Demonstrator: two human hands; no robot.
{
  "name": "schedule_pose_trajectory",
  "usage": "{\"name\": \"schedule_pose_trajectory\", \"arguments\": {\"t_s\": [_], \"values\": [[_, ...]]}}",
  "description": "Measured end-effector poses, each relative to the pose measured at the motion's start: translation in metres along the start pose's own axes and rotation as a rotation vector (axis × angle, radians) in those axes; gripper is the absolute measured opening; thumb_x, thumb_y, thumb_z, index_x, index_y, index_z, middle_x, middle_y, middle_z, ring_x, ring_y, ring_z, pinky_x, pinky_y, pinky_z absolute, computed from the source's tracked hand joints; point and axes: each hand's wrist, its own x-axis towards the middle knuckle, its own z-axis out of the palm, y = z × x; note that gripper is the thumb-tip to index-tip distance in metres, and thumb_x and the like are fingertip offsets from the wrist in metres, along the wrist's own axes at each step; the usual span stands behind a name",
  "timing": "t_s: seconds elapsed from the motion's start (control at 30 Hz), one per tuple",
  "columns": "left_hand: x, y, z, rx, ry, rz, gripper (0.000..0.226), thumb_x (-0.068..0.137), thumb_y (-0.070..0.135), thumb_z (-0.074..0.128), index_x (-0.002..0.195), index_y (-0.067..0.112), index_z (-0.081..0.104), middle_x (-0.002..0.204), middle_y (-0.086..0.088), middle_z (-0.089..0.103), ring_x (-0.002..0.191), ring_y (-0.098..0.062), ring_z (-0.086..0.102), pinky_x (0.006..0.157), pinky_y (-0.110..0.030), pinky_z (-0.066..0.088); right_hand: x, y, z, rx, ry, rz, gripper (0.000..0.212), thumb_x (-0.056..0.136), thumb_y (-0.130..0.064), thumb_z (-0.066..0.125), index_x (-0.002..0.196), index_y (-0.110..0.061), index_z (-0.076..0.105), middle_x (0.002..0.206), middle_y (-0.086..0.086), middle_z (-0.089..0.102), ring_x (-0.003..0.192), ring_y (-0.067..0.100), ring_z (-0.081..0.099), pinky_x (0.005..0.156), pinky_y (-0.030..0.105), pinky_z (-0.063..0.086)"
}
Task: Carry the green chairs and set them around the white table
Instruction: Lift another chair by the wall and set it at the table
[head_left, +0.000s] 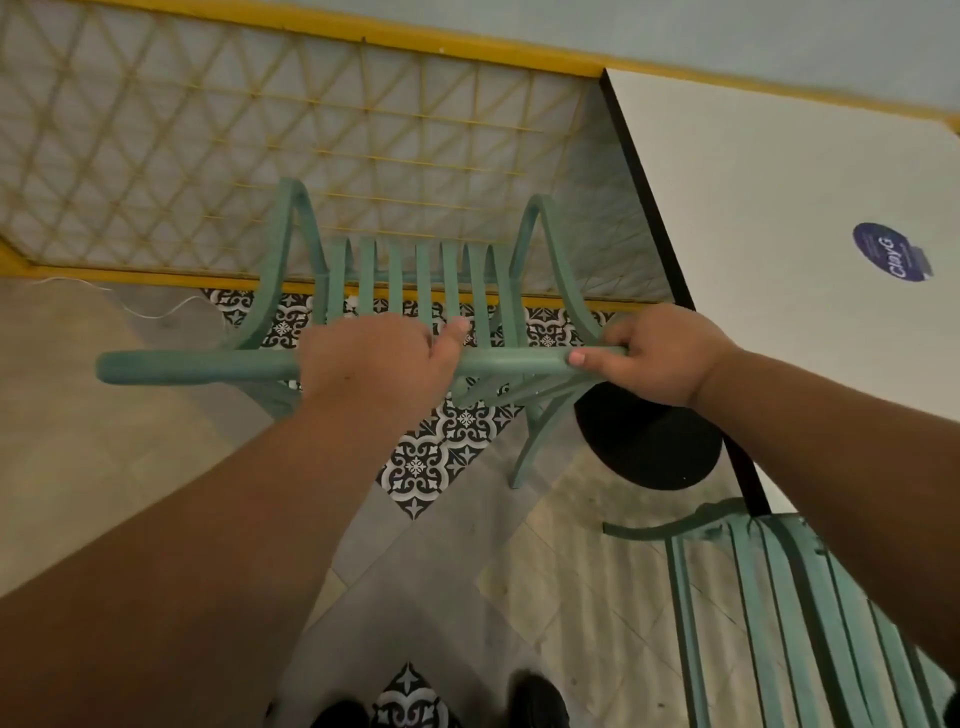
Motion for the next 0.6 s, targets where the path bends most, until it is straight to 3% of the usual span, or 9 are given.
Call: {"name": "schedule_pose_trajectory", "arguments": {"t_s": [0.07, 0.2, 0.43, 0.6], "values": [[0.005, 0.000, 0.002, 0.040, 0.008, -0.019, 0.073, 0.099, 0.061, 0.010, 0.069, 0.022, 0.064, 0.055, 0.000, 0.057, 0.051, -0.018, 0.054, 0.060, -0.029, 0.044, 0.004, 0.002, 0.004, -0.028, 0.030, -0.045, 0.098, 0.062, -0.102, 0.007, 0.069, -0.022, 0.064, 0.069, 0.004, 0.060, 0.063, 0.017, 0.058, 0.060, 0.038, 0.052], [0.009, -0.002, 0.005, 0.074, -0.006, -0.032, 0.061, 0.096, 0.048, 0.016, 0.066, 0.021, 0.062, 0.055, 0.000, 0.051, 0.049, -0.019, 0.049, 0.056, -0.026, 0.041, 0.006, 0.006, 0.007, -0.047, 0.057, -0.095, 0.102, 0.060, -0.102, 0.000, 0.067, -0.021, 0.061, 0.068, 0.006, 0.059, 0.061, 0.017, 0.057, 0.055, 0.036, 0.049], [0.008, -0.003, 0.000, 0.067, -0.018, -0.038, 0.053, 0.096, 0.043, 0.021, 0.068, 0.020, 0.061, 0.058, -0.001, 0.055, 0.051, -0.020, 0.050, 0.055, -0.027, 0.039, 0.000, -0.005, 0.000, -0.067, 0.023, -0.081, 0.082, 0.068, -0.093, 0.009, 0.063, -0.024, 0.054, 0.065, 0.004, 0.058, 0.060, 0.016, 0.055, 0.054, 0.034, 0.045], [0.006, -0.012, -0.005, 0.076, -0.021, -0.024, 0.055, 0.096, 0.044, 0.021, 0.068, 0.019, 0.062, 0.061, -0.001, 0.056, 0.053, -0.018, 0.049, 0.052, -0.025, 0.036, -0.006, -0.016, 0.002, -0.061, 0.020, -0.099, 0.086, 0.070, -0.093, 0.008, 0.066, -0.022, 0.057, 0.066, 0.004, 0.060, 0.062, 0.016, 0.058, 0.054, 0.033, 0.045]]}}
